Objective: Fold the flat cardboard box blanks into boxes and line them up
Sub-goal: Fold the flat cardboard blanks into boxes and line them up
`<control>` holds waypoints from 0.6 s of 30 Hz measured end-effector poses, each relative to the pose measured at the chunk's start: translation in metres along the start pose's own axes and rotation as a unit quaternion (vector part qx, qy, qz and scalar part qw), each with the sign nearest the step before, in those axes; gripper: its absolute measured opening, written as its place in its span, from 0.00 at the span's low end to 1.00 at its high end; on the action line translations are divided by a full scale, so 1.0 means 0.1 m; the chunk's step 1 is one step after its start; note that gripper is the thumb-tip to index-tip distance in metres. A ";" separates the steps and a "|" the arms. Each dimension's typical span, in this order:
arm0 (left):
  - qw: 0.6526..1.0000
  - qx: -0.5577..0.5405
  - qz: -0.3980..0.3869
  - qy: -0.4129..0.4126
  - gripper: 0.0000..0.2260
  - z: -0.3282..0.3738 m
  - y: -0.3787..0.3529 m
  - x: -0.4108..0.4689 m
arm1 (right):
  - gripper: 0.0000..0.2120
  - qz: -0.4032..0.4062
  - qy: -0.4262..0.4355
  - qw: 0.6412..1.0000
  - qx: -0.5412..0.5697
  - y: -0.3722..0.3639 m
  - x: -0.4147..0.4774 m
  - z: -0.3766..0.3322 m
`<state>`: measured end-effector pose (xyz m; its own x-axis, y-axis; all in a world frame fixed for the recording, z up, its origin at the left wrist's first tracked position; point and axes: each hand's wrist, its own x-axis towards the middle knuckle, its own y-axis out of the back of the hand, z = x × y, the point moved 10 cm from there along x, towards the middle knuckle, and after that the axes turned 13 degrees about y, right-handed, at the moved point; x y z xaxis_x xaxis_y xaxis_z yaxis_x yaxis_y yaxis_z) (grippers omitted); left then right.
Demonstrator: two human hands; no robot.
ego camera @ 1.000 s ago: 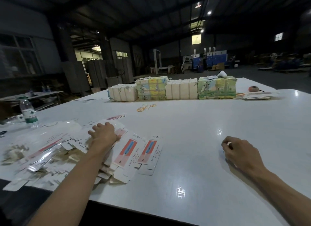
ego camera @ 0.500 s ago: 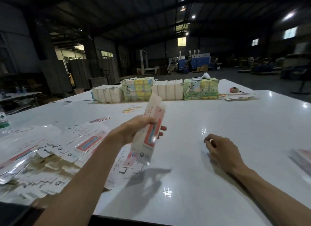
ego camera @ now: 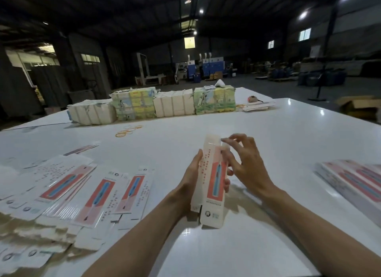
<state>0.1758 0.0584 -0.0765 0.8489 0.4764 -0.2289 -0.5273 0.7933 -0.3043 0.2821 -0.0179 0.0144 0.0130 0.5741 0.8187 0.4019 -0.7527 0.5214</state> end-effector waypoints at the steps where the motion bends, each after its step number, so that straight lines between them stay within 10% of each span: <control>1: 1.000 -0.004 0.004 -0.007 0.32 0.01 0.00 -0.01 | 0.17 -0.024 0.001 1.000 -0.002 -0.05 0.00 -0.01; 18: 0.999 0.019 -0.043 0.018 0.36 0.01 -0.20 -0.12 | 0.02 0.029 -0.053 0.990 0.129 0.14 0.11 0.06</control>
<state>0.1759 0.0371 -0.0663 0.8891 0.3919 -0.2364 -0.4495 0.8449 -0.2901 0.2937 -0.0199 0.0297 0.1337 0.5739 0.8080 0.6178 -0.6858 0.3848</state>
